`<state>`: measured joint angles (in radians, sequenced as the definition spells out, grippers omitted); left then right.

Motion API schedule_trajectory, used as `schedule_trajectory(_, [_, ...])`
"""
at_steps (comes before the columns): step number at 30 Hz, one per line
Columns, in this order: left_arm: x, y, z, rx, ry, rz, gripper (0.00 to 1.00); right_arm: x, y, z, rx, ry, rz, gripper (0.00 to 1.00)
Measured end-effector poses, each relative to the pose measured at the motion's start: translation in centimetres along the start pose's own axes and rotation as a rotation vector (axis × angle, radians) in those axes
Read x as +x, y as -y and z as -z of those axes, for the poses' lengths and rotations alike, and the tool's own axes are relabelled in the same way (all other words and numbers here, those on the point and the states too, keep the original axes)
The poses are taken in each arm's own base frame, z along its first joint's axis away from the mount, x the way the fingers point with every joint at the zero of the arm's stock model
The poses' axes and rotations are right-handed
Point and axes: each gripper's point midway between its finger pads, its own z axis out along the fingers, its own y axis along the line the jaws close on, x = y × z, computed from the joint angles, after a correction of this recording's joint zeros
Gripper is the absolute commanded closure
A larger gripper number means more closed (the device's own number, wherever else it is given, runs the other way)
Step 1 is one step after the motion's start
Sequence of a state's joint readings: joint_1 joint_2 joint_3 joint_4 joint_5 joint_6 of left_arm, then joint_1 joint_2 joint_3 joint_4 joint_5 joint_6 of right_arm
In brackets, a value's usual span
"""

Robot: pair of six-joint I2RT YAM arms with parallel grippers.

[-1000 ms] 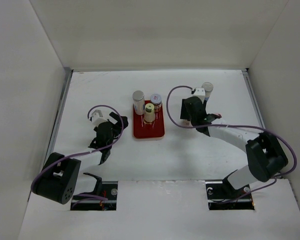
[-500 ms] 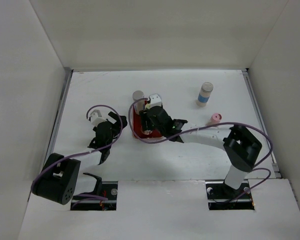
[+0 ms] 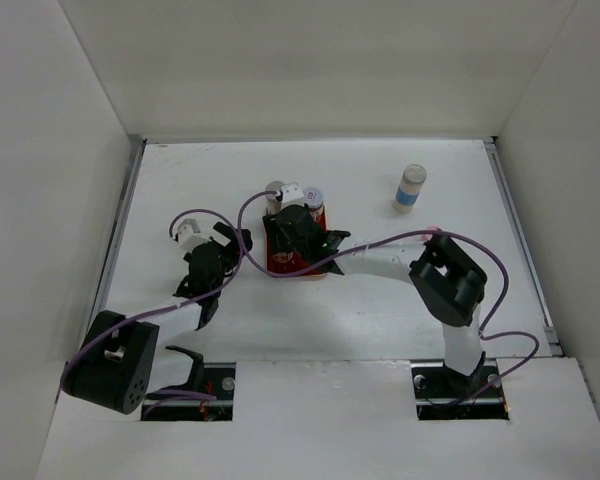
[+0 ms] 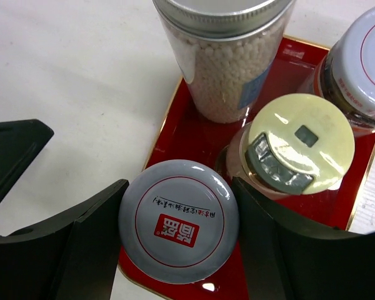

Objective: Organize the condiment bottles

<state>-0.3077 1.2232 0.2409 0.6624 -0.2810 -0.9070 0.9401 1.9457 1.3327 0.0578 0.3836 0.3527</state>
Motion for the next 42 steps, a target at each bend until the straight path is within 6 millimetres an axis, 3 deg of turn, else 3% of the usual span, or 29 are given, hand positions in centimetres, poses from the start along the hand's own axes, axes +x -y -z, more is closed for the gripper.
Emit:
schedule_trajectory(3, [0.0,-0.1,0.0,-0.002,0.0,0.002,0.0,-0.1,0.0,-0.4,0.007,0.009,0.012,0.4])
schedule_trajectory(7, [0.1,-0.4,0.2,-0.007,-0.002,0.005,0.0,-0.4,-0.2,-1.0,0.011,0.026,0.015,0.24])
schedule_trajectory(15, [-0.4,-0.3,0.4,-0.002,0.018,0.017,0.0,-2.3,-1.4,0.0,-0.016,0.08,-0.003,0.23])
schedule_trajectory(20, [-0.7,-0.4,0.6,-0.001,0.031,0.024,0.0,-4.6,-1.3,3.7,-0.043,0.133,-0.03,0.29])
schedule_trajectory(22, [-0.7,-0.4,0.6,-0.004,0.033,0.027,0.0,-5.5,-0.9,5.6,-0.052,0.157,-0.042,0.38])
schedule_trajectory(24, [-0.8,-0.4,0.6,-0.004,0.034,0.028,0.0,-6.3,-0.1,7.7,-0.057,0.184,-0.056,0.54])
schedule_trajectory(26, [-0.7,-0.5,0.6,-0.007,0.033,0.028,0.0,-7.5,2.0,9.3,-0.036,0.217,-0.081,0.6])
schedule_trajectory(29, [-0.4,-0.8,0.5,-0.018,0.023,0.026,0.0,-9.9,8.8,10.2,0.087,0.277,-0.149,0.51])
schedule_trajectory(31, [-0.2,-1.0,0.4,-0.023,0.017,0.025,0.0,-11.5,15.0,10.2,0.225,0.316,-0.195,0.24])
schedule_trajectory(34, [-0.2,-1.0,0.4,-0.023,0.018,0.026,0.0,-12.1,24.7,10.8,0.461,0.338,-0.235,0.03])
schedule_trajectory(35, [-0.1,-1.0,0.4,-0.024,0.017,0.025,0.0,-11.8,27.5,11.1,0.533,0.332,-0.244,0.0])
schedule_trajectory(38, [0.0,-1.1,0.4,-0.028,0.013,0.024,0.0,-10.5,32.4,11.3,0.66,0.291,-0.248,0.0])
schedule_trajectory(42, [0.3,-1.5,0.3,-0.037,0.005,0.02,0.0,-9.2,35.4,10.1,0.724,0.223,-0.252,0.0])
